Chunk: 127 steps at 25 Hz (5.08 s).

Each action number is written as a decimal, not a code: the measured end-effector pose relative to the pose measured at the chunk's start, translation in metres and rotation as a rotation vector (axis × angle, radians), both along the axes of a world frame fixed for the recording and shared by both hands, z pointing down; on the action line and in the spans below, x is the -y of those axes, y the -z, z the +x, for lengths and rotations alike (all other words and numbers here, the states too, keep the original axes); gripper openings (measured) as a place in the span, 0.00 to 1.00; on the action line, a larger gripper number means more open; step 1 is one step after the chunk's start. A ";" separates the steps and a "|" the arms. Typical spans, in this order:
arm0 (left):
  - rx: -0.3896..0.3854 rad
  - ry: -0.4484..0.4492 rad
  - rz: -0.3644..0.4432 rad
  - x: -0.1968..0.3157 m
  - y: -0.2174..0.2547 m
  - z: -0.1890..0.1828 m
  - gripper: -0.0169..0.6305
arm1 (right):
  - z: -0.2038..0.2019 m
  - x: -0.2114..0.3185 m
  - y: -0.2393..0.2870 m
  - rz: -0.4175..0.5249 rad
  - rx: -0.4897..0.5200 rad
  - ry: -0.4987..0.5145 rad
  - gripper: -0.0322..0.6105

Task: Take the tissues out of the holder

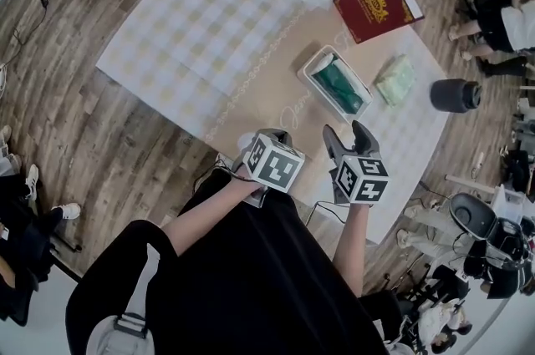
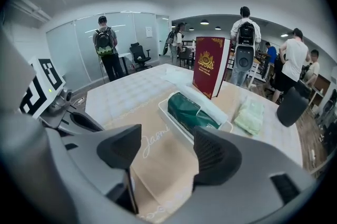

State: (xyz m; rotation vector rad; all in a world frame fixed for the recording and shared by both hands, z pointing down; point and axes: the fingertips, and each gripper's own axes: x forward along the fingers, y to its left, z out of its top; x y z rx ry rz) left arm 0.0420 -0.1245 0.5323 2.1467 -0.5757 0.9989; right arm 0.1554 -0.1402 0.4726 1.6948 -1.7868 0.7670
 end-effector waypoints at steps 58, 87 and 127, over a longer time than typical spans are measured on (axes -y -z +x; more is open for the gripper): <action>0.113 0.225 -0.159 0.007 -0.056 -0.016 0.04 | 0.060 0.100 -0.104 -0.380 -0.383 0.517 0.61; 0.176 0.079 0.026 0.011 -0.044 -0.021 0.04 | 0.058 0.095 -0.041 -0.239 -0.404 0.429 0.53; 0.085 -0.156 0.076 -0.056 -0.016 -0.047 0.04 | -0.070 -0.061 -0.037 -0.228 -0.166 0.185 0.52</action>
